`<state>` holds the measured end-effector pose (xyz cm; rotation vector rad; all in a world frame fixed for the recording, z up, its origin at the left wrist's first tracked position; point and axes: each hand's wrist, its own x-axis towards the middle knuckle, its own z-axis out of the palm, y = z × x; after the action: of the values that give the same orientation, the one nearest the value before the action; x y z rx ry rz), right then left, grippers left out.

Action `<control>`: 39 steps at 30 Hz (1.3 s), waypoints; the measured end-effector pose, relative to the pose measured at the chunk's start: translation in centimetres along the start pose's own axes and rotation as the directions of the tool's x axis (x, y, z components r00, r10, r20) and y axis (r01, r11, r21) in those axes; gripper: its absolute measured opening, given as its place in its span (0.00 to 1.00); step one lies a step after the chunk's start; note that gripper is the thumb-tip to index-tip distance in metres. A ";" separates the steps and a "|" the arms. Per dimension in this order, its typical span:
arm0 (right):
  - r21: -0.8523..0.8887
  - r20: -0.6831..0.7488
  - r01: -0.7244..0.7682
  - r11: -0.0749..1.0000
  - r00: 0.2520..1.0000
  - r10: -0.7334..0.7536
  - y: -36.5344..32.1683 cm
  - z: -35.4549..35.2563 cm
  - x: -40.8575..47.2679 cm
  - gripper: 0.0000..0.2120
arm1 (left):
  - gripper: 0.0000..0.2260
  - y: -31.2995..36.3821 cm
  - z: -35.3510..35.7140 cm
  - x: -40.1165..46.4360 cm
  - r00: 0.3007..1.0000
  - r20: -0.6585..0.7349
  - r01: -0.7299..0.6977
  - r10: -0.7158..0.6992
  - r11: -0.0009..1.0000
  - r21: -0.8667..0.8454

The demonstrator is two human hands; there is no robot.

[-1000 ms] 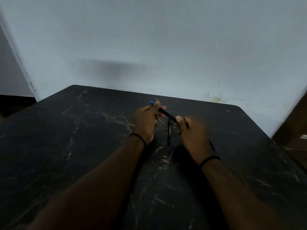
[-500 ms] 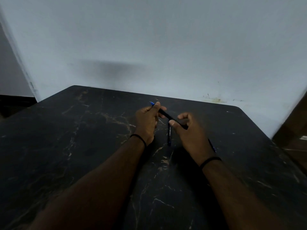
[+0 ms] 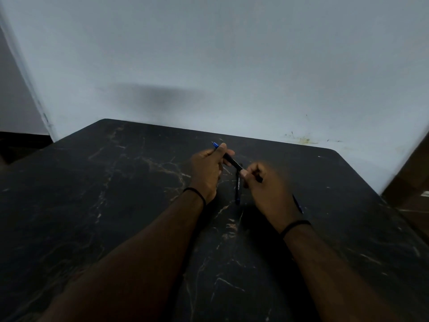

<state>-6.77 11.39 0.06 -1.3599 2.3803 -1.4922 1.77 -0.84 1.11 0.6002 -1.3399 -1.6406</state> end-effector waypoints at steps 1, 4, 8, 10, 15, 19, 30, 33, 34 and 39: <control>-0.050 0.006 0.001 0.999 1.000 0.000 0.0 -0.1 -0.1 0.12 | 0.14 0.0 0.0 -0.1 1.000 0.006 -0.001 0.001 1.000 0.005; -0.062 0.016 -0.001 0.998 1.000 0.002 -0.4 -0.3 -0.2 0.15 | 0.14 0.1 0.1 -0.2 1.000 0.011 0.000 -0.001 1.000 0.016; 0.042 0.013 -0.018 0.999 1.000 0.018 -0.8 -0.2 -0.3 0.10 | 0.14 0.1 0.0 -0.2 1.000 0.023 -0.006 0.006 1.000 0.023; 0.052 -0.010 -0.018 0.998 1.000 0.019 -0.5 0.1 -0.2 0.08 | 0.15 0.2 -0.1 -0.2 0.999 0.035 0.003 -0.004 1.000 0.026; 0.026 -0.037 0.005 1.000 0.999 -0.004 0.2 0.1 0.2 0.12 | 0.15 0.5 0.0 -0.4 0.995 0.093 0.025 -0.027 0.999 0.028; -0.018 0.003 -0.006 1.000 1.000 0.006 0.2 0.1 0.3 0.13 | 0.14 0.8 0.1 -0.5 0.994 0.098 0.038 -0.039 0.999 0.016; 0.304 0.069 -0.164 0.938 0.986 0.150 0.3 0.1 0.6 0.15 | 0.13 0.9 -0.1 -0.1 0.990 0.138 0.000 -0.002 1.000 0.014; 0.376 0.115 -0.185 0.908 0.982 0.153 0.3 0.0 0.4 0.14 | 0.14 0.8 -0.1 -0.1 0.989 0.150 -0.018 0.012 0.999 0.038; 0.394 0.114 -0.176 0.902 0.983 0.142 0.2 0.0 0.4 0.14 | 0.15 0.7 -0.1 -0.1 0.986 0.165 -0.030 0.020 0.998 0.061; 0.407 -0.069 -0.075 0.910 0.991 0.113 0.1 0.4 0.4 0.07 | 0.21 0.6 0.0 0.2 0.986 0.048 -0.167 0.160 0.946 0.278</control>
<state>-6.88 10.85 -0.03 -1.0860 1.9861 -1.9157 1.88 -0.99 1.75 0.6170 -1.6120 -1.3379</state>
